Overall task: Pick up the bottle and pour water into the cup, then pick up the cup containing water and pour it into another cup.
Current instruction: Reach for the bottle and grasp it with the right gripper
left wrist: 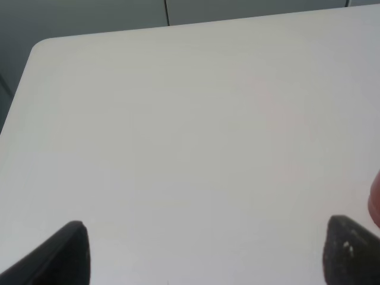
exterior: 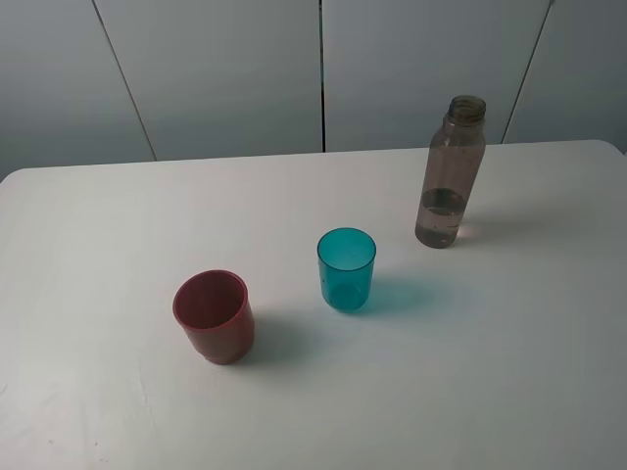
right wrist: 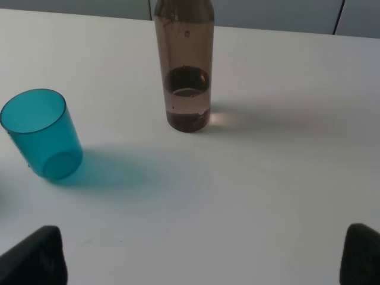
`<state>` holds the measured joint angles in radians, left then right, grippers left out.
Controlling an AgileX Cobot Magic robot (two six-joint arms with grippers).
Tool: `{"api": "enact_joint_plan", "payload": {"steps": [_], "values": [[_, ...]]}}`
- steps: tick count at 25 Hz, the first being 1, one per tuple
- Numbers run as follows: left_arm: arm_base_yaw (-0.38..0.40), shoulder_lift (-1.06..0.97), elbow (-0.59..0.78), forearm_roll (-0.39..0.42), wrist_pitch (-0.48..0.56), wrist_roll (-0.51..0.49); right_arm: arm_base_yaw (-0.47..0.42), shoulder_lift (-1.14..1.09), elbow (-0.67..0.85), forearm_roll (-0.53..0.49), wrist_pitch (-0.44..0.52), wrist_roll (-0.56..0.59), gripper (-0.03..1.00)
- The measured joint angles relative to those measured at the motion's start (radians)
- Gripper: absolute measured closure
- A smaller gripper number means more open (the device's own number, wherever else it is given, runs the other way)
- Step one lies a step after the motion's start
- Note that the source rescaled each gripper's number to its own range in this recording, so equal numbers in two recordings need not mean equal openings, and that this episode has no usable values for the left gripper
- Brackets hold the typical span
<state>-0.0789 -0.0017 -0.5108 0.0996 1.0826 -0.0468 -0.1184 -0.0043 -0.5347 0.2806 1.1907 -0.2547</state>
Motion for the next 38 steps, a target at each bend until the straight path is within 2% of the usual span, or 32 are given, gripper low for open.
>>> {"api": "enact_joint_plan", "payload": {"steps": [21,25,29,30,32,38], "values": [[0.0,0.0,0.0,0.0,0.0,0.0,0.0,0.0,0.0,0.0,0.0,0.0,-0.03],[0.0,0.0,0.0,0.0,0.0,0.0,0.0,0.002,0.0,-0.034,-0.004,0.04,-0.03],[0.0,0.0,0.0,0.0,0.0,0.0,0.0,0.119,-0.015,-0.034,-0.004,0.047,-0.03],[0.0,0.0,0.0,0.0,0.0,0.0,0.002,0.168,-0.027,-0.034,-0.019,0.047,-0.03],[0.0,0.0,0.0,0.0,0.0,0.0,0.008,0.261,-0.065,-0.034,-0.108,0.047,-0.03],[0.0,0.0,0.0,0.0,0.0,0.0,0.01,0.514,-0.118,0.0,-0.541,0.078,-0.03]]}}
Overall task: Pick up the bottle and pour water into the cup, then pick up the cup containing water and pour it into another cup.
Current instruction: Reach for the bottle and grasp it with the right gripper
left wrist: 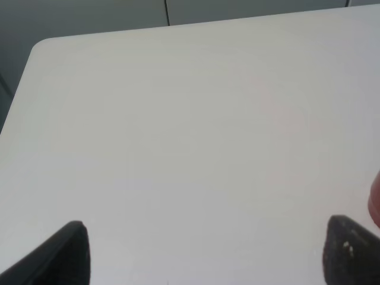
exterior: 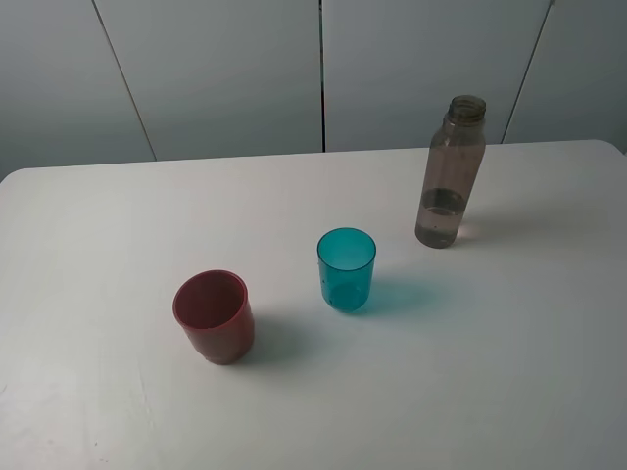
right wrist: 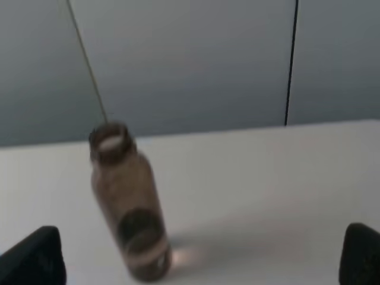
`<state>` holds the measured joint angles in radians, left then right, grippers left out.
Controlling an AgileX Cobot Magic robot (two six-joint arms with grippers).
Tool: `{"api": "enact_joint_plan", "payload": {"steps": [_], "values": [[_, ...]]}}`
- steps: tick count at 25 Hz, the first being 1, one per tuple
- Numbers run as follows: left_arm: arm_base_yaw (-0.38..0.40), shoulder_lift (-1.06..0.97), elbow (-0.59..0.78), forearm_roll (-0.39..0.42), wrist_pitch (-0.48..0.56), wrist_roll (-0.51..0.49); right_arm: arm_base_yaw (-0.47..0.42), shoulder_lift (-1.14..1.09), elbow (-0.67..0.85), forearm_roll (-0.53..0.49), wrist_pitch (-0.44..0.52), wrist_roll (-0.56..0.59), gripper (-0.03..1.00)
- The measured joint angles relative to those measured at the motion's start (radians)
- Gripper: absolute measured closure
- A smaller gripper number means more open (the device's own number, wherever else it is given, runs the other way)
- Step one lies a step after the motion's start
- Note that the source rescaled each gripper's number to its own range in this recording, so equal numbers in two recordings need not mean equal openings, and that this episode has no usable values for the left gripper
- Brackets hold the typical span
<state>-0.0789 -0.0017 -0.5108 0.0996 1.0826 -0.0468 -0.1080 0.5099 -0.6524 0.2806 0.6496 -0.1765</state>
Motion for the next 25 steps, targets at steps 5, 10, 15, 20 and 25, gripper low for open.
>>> {"api": "enact_joint_plan", "payload": {"steps": [5,10,15,20,25], "values": [[0.0,0.0,0.0,0.0,0.0,0.0,0.121,0.152,0.008,-0.032,-0.274,0.004,-0.03],[0.0,0.0,0.0,0.0,0.0,0.0,0.359,0.339,0.146,-0.053,-0.631,0.006,-0.03],[0.0,0.0,0.0,0.0,0.0,0.0,0.488,0.498,0.324,-0.057,-0.986,0.006,-0.03],[0.0,0.0,0.0,0.0,0.0,0.0,0.503,0.683,0.363,-0.06,-1.115,-0.003,-0.03],[0.0,0.0,0.0,0.0,0.0,0.002,0.503,0.924,0.389,-0.087,-1.41,0.045,-0.03]]}}
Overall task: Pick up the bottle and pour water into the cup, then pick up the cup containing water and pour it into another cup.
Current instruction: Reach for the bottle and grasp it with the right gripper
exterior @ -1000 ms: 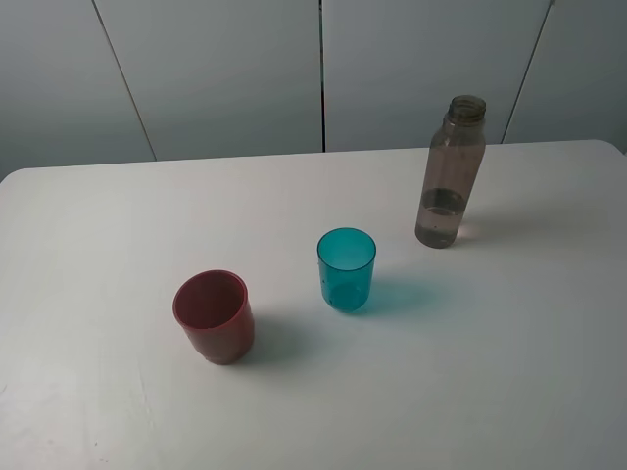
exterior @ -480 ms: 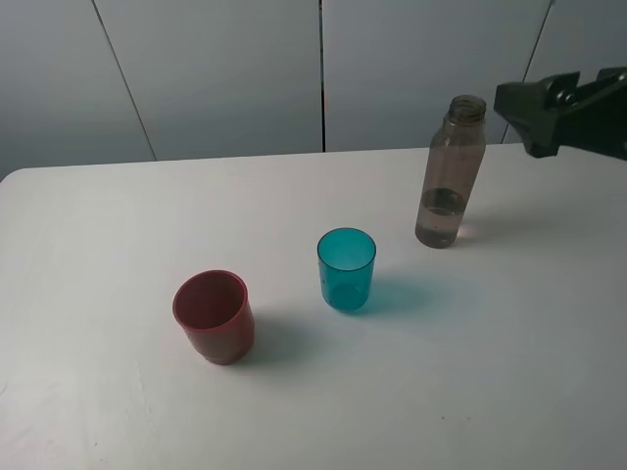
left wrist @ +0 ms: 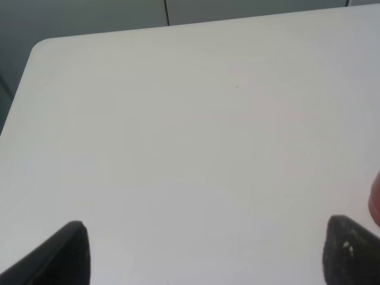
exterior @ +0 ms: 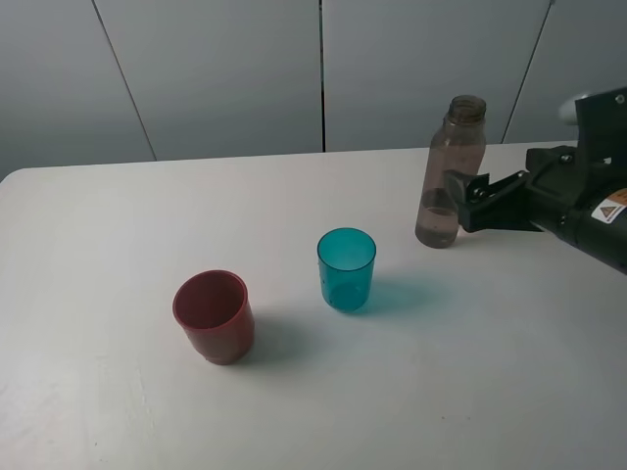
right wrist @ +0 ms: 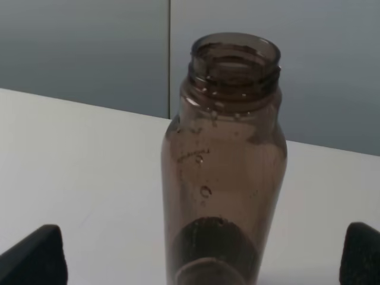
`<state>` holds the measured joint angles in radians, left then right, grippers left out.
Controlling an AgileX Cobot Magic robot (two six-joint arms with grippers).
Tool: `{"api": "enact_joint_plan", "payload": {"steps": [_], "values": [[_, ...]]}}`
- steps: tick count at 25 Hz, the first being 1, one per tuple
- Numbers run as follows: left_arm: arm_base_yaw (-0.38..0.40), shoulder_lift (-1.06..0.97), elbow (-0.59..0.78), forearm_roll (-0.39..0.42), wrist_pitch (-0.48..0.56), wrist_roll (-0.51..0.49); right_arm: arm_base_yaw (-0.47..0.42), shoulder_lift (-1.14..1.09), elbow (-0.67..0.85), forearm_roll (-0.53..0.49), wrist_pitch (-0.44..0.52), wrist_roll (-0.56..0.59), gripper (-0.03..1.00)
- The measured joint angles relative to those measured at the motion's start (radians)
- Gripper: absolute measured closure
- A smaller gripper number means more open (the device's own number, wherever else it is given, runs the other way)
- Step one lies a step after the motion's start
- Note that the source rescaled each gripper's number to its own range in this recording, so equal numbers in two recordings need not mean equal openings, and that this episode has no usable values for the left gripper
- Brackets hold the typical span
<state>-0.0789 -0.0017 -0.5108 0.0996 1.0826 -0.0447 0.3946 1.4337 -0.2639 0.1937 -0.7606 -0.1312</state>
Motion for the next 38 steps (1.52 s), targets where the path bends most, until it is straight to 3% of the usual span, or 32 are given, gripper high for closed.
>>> {"api": "enact_joint_plan", "payload": {"steps": [8,10,38], "values": [[0.0,0.0,0.0,0.0,0.0,0.002,0.0,0.283,0.004,-0.003,-0.387,0.086,-0.03],[0.0,0.0,0.0,0.0,0.0,0.002,0.0,0.346,0.004,0.003,-0.425,0.093,-0.03],[0.0,0.0,0.0,0.0,0.0,0.002,-0.002,0.661,-0.333,0.036,-0.448,0.131,-0.03]]}}
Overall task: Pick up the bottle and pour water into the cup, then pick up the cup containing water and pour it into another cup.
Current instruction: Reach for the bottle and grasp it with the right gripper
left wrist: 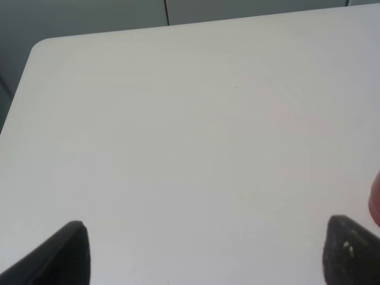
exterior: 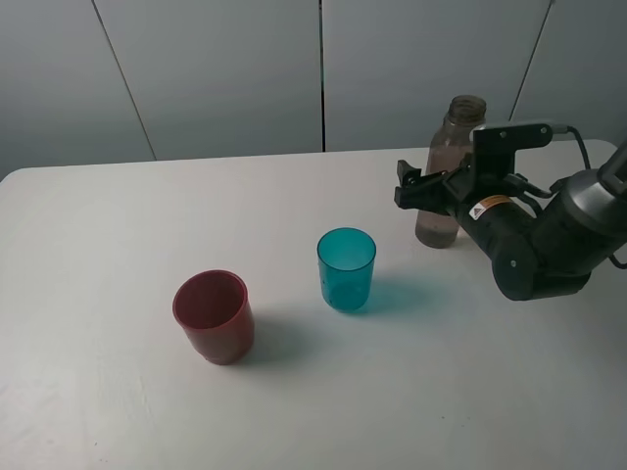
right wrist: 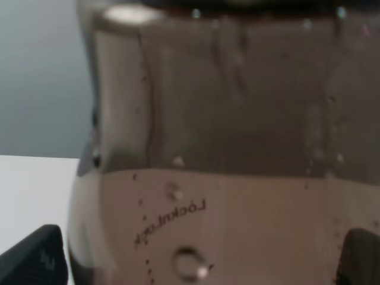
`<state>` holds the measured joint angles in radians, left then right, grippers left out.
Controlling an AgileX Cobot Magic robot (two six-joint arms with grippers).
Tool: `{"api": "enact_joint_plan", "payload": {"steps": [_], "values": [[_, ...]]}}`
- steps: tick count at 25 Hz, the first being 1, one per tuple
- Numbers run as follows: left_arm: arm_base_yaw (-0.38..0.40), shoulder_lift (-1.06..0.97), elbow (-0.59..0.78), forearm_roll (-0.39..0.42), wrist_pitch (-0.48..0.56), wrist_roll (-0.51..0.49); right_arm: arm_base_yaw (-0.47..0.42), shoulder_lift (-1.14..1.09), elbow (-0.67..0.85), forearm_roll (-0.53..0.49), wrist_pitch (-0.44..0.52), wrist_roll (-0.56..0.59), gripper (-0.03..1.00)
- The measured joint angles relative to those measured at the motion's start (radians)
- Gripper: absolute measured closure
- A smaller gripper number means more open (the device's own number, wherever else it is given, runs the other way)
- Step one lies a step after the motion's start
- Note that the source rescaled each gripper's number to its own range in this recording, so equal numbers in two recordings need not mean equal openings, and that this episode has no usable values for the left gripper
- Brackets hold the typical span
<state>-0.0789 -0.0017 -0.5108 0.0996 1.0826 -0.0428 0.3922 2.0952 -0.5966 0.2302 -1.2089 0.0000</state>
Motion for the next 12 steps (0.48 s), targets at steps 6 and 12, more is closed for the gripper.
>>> {"api": "enact_joint_plan", "payload": {"steps": [6,12], "values": [[0.0,0.0,0.0,0.0,0.0,-0.002,-0.014,0.002,-0.002,-0.006,-0.003,0.0,0.97],[0.0,0.0,0.0,0.0,0.0,-0.004,-0.014,0.004,-0.002,-0.015,-0.004,0.0,0.96]]}}
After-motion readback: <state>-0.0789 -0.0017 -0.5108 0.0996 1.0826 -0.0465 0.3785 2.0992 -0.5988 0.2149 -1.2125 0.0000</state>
